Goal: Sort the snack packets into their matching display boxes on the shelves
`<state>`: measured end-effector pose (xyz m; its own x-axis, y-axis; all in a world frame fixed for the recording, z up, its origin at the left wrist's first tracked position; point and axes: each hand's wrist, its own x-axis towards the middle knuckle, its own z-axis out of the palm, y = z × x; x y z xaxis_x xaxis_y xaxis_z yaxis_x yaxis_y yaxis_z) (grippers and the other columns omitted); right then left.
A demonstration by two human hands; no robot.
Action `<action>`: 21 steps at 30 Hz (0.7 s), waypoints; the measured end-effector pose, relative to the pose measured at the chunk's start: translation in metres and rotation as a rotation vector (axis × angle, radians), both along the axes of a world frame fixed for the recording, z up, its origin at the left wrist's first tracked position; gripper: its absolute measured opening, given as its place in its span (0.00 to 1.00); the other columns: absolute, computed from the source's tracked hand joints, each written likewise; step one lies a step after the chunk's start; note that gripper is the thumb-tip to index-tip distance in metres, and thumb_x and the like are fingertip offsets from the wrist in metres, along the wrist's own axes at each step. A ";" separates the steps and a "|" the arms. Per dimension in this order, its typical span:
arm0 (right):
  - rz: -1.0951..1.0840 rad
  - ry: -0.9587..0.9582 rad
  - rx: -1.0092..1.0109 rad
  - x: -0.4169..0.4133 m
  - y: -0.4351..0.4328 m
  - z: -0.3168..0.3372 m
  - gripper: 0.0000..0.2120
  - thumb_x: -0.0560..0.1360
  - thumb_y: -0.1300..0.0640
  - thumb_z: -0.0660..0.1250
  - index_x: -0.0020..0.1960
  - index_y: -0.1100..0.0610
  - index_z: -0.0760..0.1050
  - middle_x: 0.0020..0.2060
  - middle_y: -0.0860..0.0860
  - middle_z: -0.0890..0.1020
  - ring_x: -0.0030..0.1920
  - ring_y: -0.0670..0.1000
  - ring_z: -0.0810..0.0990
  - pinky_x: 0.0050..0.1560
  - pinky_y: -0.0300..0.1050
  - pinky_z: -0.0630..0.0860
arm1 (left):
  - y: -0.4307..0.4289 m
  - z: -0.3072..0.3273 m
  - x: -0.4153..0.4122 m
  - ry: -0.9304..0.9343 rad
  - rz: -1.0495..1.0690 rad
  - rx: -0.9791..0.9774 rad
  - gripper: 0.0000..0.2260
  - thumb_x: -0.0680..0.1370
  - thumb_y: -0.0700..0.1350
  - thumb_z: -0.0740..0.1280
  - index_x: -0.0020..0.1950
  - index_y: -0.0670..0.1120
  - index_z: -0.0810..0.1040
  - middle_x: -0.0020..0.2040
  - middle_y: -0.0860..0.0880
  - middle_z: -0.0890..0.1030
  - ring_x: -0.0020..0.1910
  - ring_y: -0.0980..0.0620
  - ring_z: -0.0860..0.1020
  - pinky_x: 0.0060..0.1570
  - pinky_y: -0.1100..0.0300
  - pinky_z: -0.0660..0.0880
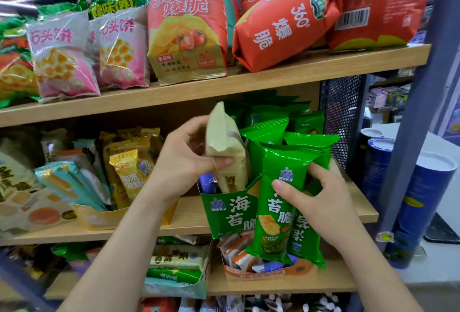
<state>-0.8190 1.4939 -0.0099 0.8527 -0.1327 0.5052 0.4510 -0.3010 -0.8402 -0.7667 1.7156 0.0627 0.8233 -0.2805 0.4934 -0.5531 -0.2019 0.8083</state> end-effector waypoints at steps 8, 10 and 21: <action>-0.110 -0.009 -0.014 0.009 -0.001 -0.012 0.18 0.61 0.30 0.70 0.47 0.35 0.78 0.57 0.44 0.75 0.59 0.34 0.71 0.53 0.20 0.65 | 0.000 0.029 -0.046 -0.494 0.056 -0.261 0.28 0.68 0.50 0.78 0.59 0.50 0.63 0.55 0.49 0.77 0.55 0.50 0.79 0.54 0.53 0.78; -0.128 -0.001 0.058 0.005 0.000 -0.010 0.19 0.60 0.30 0.69 0.47 0.35 0.78 0.56 0.43 0.74 0.58 0.34 0.71 0.53 0.22 0.66 | -0.002 0.031 -0.056 -0.528 0.127 -0.178 0.29 0.67 0.49 0.77 0.58 0.51 0.62 0.52 0.60 0.76 0.51 0.62 0.78 0.51 0.67 0.74; -0.226 -0.278 0.301 -0.035 0.037 0.043 0.18 0.62 0.33 0.74 0.47 0.41 0.80 0.54 0.52 0.82 0.51 0.42 0.82 0.51 0.34 0.77 | 0.031 -0.021 -0.063 0.092 0.068 -0.023 0.25 0.61 0.44 0.82 0.53 0.53 0.75 0.46 0.54 0.84 0.44 0.53 0.84 0.38 0.67 0.78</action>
<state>-0.8535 1.5309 0.0333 0.6229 -0.4754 0.6213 0.6228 -0.1794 -0.7616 -0.8297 1.7464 0.0421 0.8823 -0.2120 0.4203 -0.4618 -0.2171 0.8600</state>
